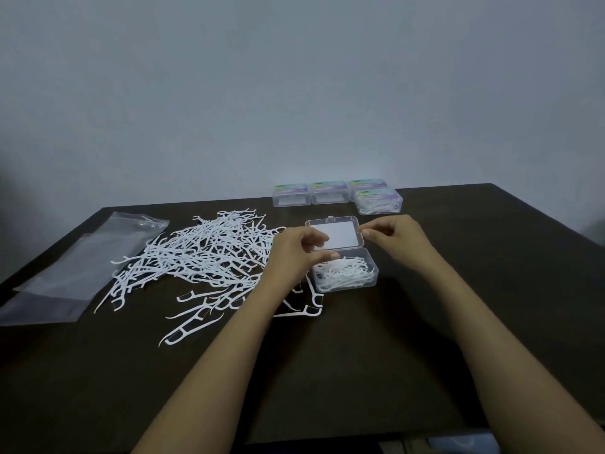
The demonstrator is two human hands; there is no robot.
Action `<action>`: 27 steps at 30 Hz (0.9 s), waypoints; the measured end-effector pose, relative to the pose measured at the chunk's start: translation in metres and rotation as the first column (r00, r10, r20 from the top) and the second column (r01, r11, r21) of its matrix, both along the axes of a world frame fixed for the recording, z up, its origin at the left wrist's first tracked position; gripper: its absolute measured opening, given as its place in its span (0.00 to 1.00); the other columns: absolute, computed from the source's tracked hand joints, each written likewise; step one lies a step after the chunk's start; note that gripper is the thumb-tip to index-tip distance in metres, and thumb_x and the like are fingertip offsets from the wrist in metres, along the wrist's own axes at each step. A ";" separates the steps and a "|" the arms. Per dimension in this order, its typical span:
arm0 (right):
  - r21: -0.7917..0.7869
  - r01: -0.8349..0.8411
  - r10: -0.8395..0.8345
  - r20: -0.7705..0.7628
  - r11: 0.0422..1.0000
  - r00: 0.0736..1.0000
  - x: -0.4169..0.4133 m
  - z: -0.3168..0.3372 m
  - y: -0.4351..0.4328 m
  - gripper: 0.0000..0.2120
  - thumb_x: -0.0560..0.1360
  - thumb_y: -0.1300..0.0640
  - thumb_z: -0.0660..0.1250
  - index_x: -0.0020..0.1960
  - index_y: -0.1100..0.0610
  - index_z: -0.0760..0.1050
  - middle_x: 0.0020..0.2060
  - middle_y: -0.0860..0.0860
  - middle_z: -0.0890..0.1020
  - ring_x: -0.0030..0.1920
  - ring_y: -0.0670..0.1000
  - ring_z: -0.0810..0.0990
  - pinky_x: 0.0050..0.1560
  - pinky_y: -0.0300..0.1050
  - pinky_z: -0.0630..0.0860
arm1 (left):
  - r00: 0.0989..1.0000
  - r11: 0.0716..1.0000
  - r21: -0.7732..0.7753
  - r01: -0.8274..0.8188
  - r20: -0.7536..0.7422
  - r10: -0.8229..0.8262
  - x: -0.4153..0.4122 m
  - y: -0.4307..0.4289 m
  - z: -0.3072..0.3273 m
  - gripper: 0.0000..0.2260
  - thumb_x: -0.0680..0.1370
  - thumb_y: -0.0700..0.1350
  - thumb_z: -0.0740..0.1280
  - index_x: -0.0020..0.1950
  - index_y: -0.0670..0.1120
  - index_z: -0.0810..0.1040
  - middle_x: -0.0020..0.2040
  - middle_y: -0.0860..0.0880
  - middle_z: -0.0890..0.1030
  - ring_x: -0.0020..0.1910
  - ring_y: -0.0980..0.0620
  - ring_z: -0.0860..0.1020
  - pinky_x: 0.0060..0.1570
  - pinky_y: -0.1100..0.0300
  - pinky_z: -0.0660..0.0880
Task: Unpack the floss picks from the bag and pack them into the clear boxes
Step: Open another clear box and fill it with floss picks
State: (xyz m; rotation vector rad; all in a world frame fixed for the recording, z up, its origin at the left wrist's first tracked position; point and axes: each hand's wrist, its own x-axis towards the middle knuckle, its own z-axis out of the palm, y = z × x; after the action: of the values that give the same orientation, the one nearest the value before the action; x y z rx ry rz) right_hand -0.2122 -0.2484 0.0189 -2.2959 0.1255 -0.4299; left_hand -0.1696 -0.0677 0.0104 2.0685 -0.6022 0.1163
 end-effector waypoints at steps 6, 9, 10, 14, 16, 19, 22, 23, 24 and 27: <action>-0.134 -0.125 0.125 -0.004 0.983 0.992 -0.008 0.006 0.003 0.07 0.73 0.57 0.69 0.50 0.54 0.82 0.44 0.48 0.77 0.44 0.46 0.76 0.46 0.40 0.75 | 0.988 0.978 0.147 -0.145 0.075 0.135 0.012 0.030 0.004 0.04 0.73 0.43 0.71 0.44 0.43 0.82 0.39 0.50 0.80 0.38 0.56 0.76 0.36 0.70 0.69; -0.193 -0.244 0.230 -0.095 0.950 0.969 -0.011 0.007 0.013 0.05 0.70 0.56 0.72 0.46 0.52 0.82 0.43 0.46 0.75 0.46 0.46 0.74 0.45 0.37 0.73 | 0.971 0.923 0.302 -0.237 0.036 0.238 0.013 0.038 0.002 0.11 0.72 0.48 0.72 0.41 0.39 0.81 0.34 0.48 0.77 0.37 0.51 0.75 0.34 0.62 0.68; -0.212 -0.275 0.252 -0.127 0.938 0.959 -0.012 0.007 0.015 0.05 0.69 0.55 0.72 0.45 0.51 0.82 0.43 0.46 0.75 0.45 0.44 0.72 0.42 0.33 0.70 | 0.970 0.900 0.374 -0.225 -0.007 0.245 0.011 0.038 0.002 0.14 0.71 0.51 0.72 0.40 0.39 0.81 0.35 0.47 0.78 0.38 0.50 0.76 0.35 0.61 0.69; -0.296 -0.297 0.278 -0.107 0.908 0.955 -0.016 0.010 0.025 0.07 0.67 0.52 0.74 0.42 0.54 0.83 0.40 0.44 0.74 0.42 0.41 0.70 0.40 0.27 0.68 | 0.969 0.806 0.577 -0.131 -0.096 0.226 0.006 0.030 -0.003 0.17 0.67 0.57 0.75 0.40 0.43 0.80 0.44 0.46 0.82 0.47 0.48 0.79 0.47 0.57 0.74; -0.344 -0.283 0.291 -0.031 0.895 0.956 -0.019 0.009 0.034 0.09 0.67 0.49 0.74 0.40 0.54 0.82 0.40 0.46 0.74 0.43 0.42 0.68 0.44 0.30 0.66 | 0.969 0.783 0.606 -0.139 -0.081 0.234 0.005 0.026 -0.004 0.16 0.68 0.56 0.74 0.42 0.44 0.79 0.47 0.46 0.82 0.50 0.48 0.78 0.48 0.57 0.73; -0.513 -0.290 0.314 -0.043 0.808 0.949 -0.020 0.001 0.058 0.16 0.68 0.41 0.70 0.41 0.53 0.82 0.38 0.48 0.75 0.45 0.45 0.67 0.46 0.42 0.66 | 0.970 0.790 0.595 -0.148 -0.070 0.234 0.005 0.024 -0.003 0.11 0.70 0.51 0.73 0.43 0.45 0.78 0.48 0.45 0.81 0.51 0.47 0.78 0.47 0.58 0.72; -0.728 -0.247 0.238 -0.117 0.640 0.964 -0.021 -0.003 0.082 0.25 0.67 0.31 0.63 0.46 0.52 0.82 0.41 0.50 0.78 0.48 0.49 0.70 0.44 0.42 0.61 | 0.970 0.799 0.580 -0.155 -0.064 0.234 0.004 0.025 0.000 0.06 0.72 0.45 0.71 0.44 0.43 0.80 0.49 0.43 0.82 0.51 0.46 0.78 0.47 0.58 0.71; -0.775 -0.238 0.216 -0.133 0.586 0.967 -0.021 -0.005 0.087 0.29 0.67 0.29 0.61 0.48 0.53 0.81 0.44 0.51 0.78 0.50 0.50 0.70 0.44 0.42 0.59 | 0.969 0.801 0.576 -0.164 -0.058 0.240 0.005 0.026 -0.001 0.06 0.72 0.43 0.70 0.46 0.42 0.80 0.49 0.43 0.81 0.51 0.46 0.78 0.48 0.58 0.71; -0.795 -0.234 0.200 -0.144 0.560 0.969 -0.021 -0.007 0.091 0.32 0.66 0.28 0.60 0.50 0.55 0.80 0.47 0.52 0.77 0.51 0.51 0.69 0.45 0.43 0.58 | 0.968 0.800 0.574 -0.174 -0.049 0.245 0.005 0.026 -0.001 0.07 0.72 0.43 0.70 0.47 0.41 0.81 0.50 0.43 0.81 0.52 0.45 0.78 0.49 0.58 0.71; -0.792 -0.227 0.173 -0.154 0.566 0.973 -0.024 -0.011 0.093 0.35 0.67 0.28 0.58 0.53 0.58 0.78 0.51 0.53 0.74 0.56 0.52 0.66 0.52 0.45 0.60 | 0.968 0.786 0.588 -0.191 -0.020 0.251 0.008 0.026 -0.003 0.09 0.72 0.41 0.70 0.50 0.40 0.80 0.51 0.43 0.81 0.53 0.44 0.78 0.51 0.56 0.72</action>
State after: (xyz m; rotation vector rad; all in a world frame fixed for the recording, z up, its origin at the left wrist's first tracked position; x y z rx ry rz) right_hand -0.2366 -0.1558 0.0080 -3.1904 -0.3993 -0.3272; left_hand -0.1619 -0.0417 0.0071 2.7286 -0.3496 -0.0455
